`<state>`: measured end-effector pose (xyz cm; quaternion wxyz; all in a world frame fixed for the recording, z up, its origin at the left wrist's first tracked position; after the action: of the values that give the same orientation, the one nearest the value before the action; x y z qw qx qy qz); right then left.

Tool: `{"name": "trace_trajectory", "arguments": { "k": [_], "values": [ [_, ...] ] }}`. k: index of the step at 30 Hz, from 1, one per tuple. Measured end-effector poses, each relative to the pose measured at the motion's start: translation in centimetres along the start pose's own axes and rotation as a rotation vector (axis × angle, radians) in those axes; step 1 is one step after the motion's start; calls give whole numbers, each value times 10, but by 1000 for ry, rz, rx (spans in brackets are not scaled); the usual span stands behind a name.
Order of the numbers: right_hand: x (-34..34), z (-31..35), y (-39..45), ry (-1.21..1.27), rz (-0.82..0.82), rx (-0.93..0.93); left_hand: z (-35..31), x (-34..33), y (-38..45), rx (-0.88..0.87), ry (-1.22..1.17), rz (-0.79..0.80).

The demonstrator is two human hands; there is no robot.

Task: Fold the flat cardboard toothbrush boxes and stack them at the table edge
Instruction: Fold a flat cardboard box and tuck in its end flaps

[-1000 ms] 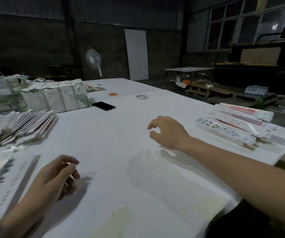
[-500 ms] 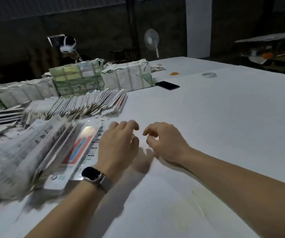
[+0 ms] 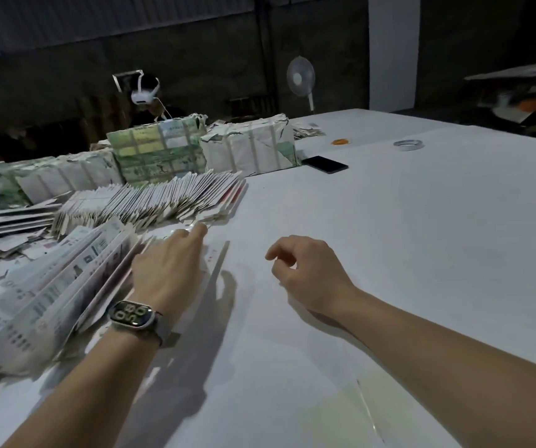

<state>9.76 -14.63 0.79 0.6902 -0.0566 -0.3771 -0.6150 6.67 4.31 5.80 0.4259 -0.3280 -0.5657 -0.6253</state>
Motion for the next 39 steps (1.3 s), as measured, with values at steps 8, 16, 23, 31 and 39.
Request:
{"name": "trace_trajectory", "arguments": {
  "k": [8,16,23,31,39],
  "values": [
    [-6,3,3,-9,52,11,14,90,3,-85,-289,-460],
    [-1,1,3,697,86,-179,-36,23,-6,89,-1271,-378],
    [-2,-10,6,678,69,-239,-62,-53,-18,385,-1651,1],
    [-1,-10,4,652,-16,-232,-69,-48,-19,281,-1715,70],
    [-8,1,1,416,79,-133,-67,-52,-16,256,-1740,57]
  ]
}}
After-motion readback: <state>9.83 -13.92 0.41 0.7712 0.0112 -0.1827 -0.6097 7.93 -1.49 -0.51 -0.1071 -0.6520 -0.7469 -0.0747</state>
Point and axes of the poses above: each hand's wrist, its own y-axis towards the middle knuckle, its own x-axis out of the back of the hand, z = x × y, the point moved 7 cm from there along y, towards the middle knuckle, and after that the axes turned 3 degrees about -x, right-handed, at the moved point
